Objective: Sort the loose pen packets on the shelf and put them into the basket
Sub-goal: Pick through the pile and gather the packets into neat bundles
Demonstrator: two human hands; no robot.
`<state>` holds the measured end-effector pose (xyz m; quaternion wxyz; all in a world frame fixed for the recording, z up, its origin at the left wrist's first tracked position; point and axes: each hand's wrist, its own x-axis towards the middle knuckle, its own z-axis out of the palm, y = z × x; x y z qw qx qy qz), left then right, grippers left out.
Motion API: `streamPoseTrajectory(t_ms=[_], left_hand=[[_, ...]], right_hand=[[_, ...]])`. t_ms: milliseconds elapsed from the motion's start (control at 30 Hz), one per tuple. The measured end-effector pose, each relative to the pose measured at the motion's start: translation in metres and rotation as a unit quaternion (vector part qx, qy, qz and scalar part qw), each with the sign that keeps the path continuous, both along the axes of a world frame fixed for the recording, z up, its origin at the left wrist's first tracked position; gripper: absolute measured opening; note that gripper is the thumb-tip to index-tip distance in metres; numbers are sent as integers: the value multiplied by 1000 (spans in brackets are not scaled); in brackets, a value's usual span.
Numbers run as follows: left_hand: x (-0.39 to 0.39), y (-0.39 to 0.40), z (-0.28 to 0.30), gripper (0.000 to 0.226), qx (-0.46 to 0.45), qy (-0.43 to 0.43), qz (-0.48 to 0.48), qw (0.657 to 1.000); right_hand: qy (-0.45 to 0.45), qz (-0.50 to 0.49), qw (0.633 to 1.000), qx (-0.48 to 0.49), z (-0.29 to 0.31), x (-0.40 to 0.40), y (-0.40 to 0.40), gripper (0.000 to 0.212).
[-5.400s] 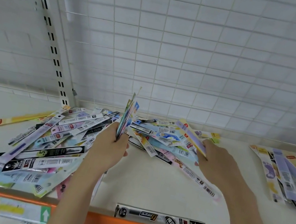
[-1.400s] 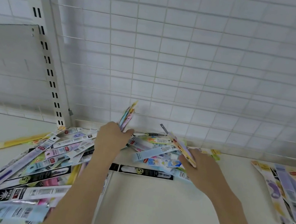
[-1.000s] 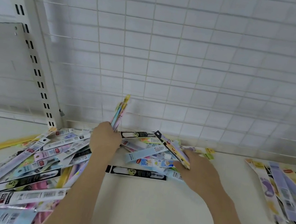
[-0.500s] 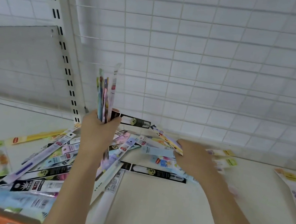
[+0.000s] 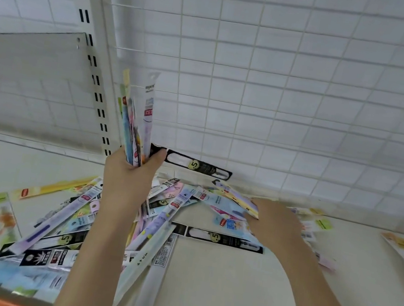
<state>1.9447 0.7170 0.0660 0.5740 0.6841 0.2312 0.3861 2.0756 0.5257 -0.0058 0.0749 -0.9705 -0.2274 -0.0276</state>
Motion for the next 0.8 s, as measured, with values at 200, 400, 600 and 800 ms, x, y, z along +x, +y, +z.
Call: streamPoseTrajectory(t_ms=[200,400,600,800], left_hand=[[8,8,-8,12,39,-4,-4,999],[15,5,-16,10,77,-27,-4,997],[16,5,-20,14,68,-25,-20,997],[12,6,-23,7,65,-1,-29,997]], right_hand=[[-48,-18,999,3,11,-2,-23,19],[-5,-43,997,67,6,0,-34,16],[41,-37,998,29,5,-10,-34,37],[82,-36,996,11,-8,-8,-30,17]])
